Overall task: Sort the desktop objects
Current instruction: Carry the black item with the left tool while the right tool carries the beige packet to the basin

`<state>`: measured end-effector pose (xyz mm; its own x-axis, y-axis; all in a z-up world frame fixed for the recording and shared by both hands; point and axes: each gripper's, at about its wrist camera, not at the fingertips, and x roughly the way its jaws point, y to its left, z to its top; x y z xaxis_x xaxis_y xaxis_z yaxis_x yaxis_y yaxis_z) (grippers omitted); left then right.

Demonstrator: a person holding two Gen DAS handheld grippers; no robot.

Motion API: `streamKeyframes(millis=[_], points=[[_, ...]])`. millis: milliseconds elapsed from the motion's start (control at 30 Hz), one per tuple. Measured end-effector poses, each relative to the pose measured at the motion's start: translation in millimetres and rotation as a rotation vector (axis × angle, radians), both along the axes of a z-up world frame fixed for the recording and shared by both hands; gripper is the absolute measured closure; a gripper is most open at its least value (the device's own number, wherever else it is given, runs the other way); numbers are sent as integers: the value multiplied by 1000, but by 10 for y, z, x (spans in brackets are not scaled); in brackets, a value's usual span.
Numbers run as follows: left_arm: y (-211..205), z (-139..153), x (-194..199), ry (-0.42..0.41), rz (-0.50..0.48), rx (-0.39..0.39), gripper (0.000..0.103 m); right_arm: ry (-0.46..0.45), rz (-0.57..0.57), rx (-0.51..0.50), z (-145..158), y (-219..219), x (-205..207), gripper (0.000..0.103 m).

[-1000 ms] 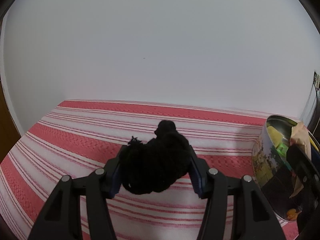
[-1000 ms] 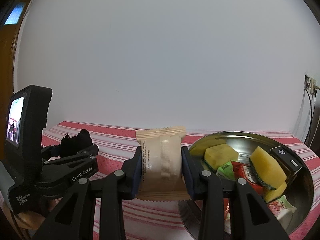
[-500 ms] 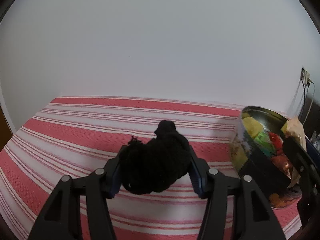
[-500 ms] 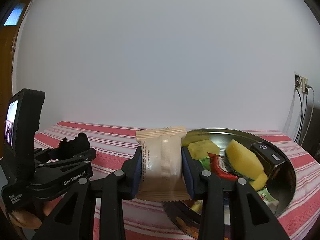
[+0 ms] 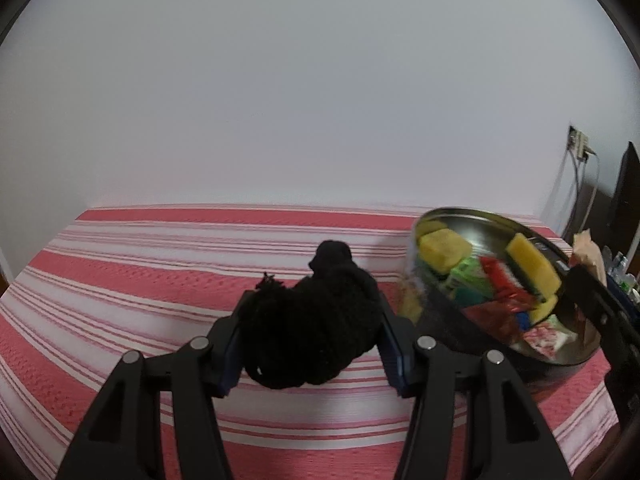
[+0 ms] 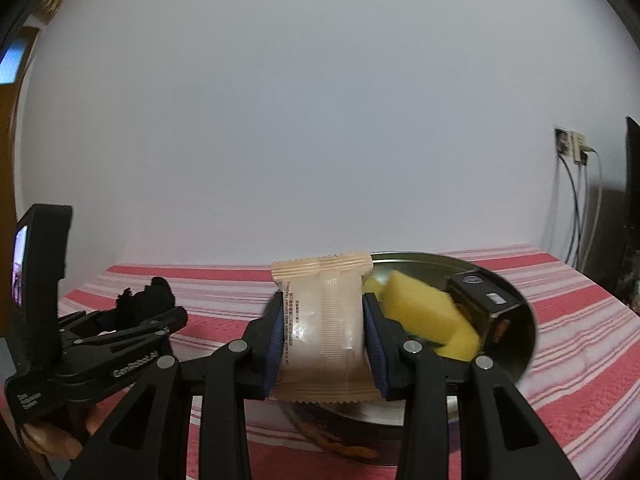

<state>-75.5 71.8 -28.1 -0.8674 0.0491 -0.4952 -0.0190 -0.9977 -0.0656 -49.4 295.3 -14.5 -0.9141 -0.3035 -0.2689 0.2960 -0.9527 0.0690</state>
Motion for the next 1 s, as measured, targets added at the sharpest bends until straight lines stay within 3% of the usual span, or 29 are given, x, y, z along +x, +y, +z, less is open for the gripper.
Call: streamKeyframes(millis=[200, 500, 833, 1000], points=[[338, 140, 79, 37, -79, -11, 47, 5, -76, -13, 67, 380, -48, 64], [943, 209, -89, 25, -206, -37, 47, 23, -180, 1, 235, 936, -292, 64], [1361, 194, -251, -24, -271, -29, 47, -48, -160, 31, 437, 1118, -887, 63], [1459, 154, -299, -43, -290, -39, 47, -134, -108, 50, 431, 1107, -1232, 64]])
